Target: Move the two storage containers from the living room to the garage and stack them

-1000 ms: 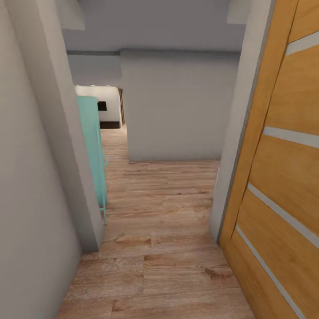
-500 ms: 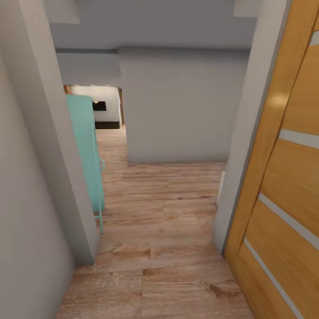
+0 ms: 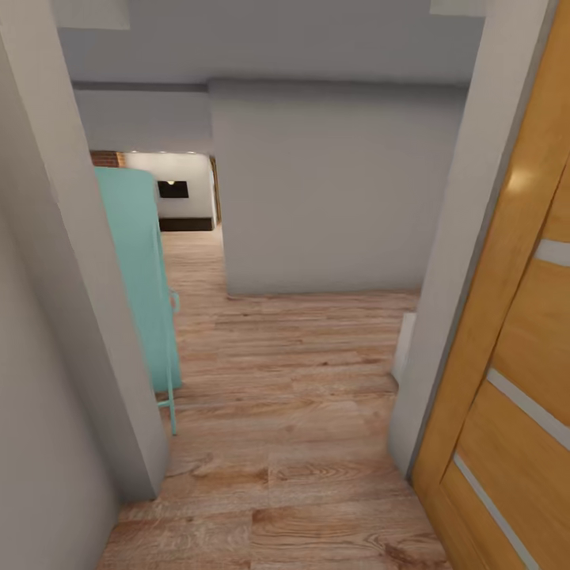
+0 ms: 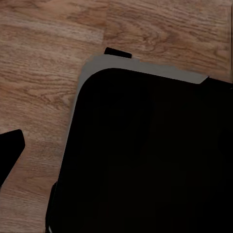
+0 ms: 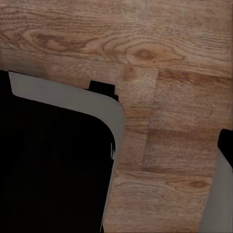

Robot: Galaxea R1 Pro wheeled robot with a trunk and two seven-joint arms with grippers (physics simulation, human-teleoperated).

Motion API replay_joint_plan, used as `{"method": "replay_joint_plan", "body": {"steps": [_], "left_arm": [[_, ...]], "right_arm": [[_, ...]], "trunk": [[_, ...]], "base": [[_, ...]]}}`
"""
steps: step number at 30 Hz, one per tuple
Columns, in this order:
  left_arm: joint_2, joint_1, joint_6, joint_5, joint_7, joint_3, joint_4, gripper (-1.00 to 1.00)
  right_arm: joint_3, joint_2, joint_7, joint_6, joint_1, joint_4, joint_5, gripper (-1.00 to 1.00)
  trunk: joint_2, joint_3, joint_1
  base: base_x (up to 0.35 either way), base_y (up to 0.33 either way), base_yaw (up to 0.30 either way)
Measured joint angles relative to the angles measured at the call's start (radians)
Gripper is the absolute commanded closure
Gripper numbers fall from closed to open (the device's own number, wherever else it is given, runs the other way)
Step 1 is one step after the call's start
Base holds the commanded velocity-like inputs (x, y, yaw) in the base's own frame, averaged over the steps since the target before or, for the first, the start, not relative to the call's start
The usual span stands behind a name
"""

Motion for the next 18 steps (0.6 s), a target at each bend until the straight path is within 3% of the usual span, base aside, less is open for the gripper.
{"method": "replay_joint_plan", "body": {"steps": [18], "left_arm": [[0.000,0.000,0.005,0.002,0.000,-0.003,0.003,-1.00]], "right_arm": [[0.005,0.002,-0.005,-0.002,0.000,0.000,0.001,-1.00]], "trunk": [[0.000,0.000,0.000]], "base": [[0.331,0.000,0.000]]}}
